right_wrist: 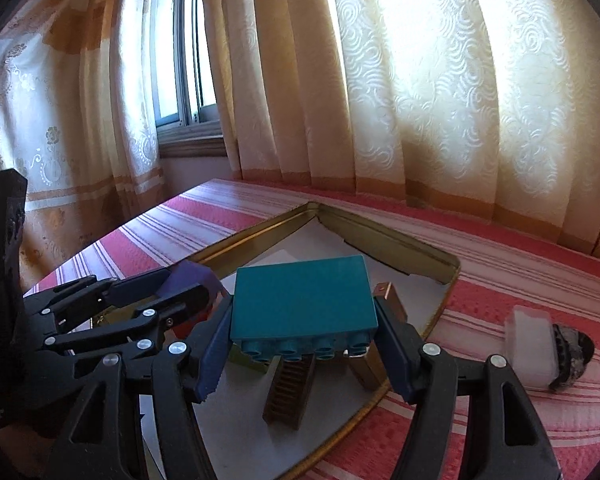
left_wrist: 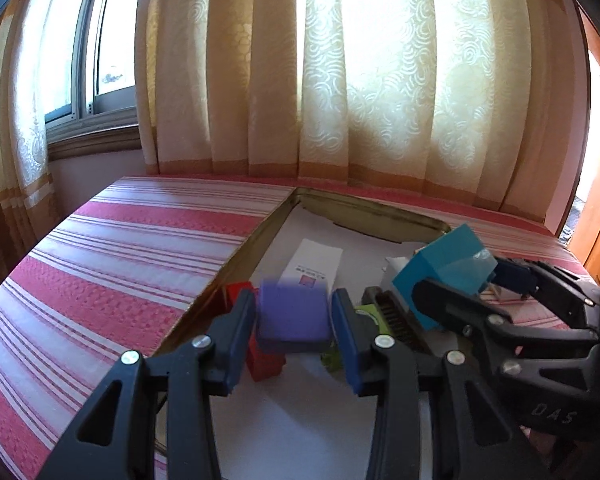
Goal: Organize rigid objects
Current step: 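Lower and release the teal and purple blocks into the tray with both tools, then grasp the black-grey patterned pouch with the right tool while the left tool approaches the clear box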
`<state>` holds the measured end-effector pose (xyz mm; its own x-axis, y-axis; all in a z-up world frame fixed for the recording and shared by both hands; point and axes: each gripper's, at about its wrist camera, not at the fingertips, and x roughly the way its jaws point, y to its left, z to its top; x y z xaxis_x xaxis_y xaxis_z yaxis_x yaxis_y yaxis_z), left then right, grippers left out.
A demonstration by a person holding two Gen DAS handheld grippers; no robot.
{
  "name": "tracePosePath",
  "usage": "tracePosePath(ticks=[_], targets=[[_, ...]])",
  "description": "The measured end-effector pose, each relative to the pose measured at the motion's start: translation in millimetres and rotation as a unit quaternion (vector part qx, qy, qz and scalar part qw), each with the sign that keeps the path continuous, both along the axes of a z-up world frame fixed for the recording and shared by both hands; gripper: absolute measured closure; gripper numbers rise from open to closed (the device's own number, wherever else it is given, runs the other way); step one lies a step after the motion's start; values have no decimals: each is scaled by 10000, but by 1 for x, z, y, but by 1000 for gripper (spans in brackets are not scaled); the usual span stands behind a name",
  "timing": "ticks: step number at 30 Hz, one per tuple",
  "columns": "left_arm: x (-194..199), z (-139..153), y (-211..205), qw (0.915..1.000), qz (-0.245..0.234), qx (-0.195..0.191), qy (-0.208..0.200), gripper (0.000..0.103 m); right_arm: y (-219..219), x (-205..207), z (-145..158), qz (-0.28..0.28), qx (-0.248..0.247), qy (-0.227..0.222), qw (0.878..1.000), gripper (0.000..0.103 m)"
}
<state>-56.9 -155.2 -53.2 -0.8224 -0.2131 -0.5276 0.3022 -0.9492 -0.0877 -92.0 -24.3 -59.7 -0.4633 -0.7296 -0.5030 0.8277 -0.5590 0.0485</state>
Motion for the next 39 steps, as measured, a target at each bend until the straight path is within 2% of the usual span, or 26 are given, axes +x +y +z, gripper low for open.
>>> tracePosePath(ticks=[5, 7, 9, 14, 17, 24, 29, 35, 39], targets=[[-3, -2, -3, 10000, 11, 31, -76, 66, -5, -4, -4, 14, 108, -70, 9999, 35], [-3, -3, -4, 9999, 61, 33, -88, 62, -6, -7, -6, 65, 119, -181, 9997, 35], [-2, -2, -7, 9998, 145, 59, -90, 52, -5, -11, -8, 92, 86, -302, 9995, 34], [5, -2, -13, 9993, 362, 112, 20, 15, 3, -12, -6, 62, -88, -325, 9994, 25], [8, 1, -12, 9989, 441, 84, 100, 4, 11, -14, -3, -41, -190, -318, 9993, 25], [7, 17, 17, 9993, 192, 80, 306, 1, 48, -22, 6, -369, -293, -140, 9988, 24], [-6, 24, 62, 9989, -251, 9, 385, 0, 87, -49, 5, -1112, -24, 33, 9938, 24], [-31, 26, 119, 9968, -741, -67, 277, 0, 152, -108, -5, -2268, 176, -203, 9736, 24], [-38, 34, 155, 9940, -991, -299, 341, 0, 174, -138, -13, -2629, 286, -510, 9630, 24]])
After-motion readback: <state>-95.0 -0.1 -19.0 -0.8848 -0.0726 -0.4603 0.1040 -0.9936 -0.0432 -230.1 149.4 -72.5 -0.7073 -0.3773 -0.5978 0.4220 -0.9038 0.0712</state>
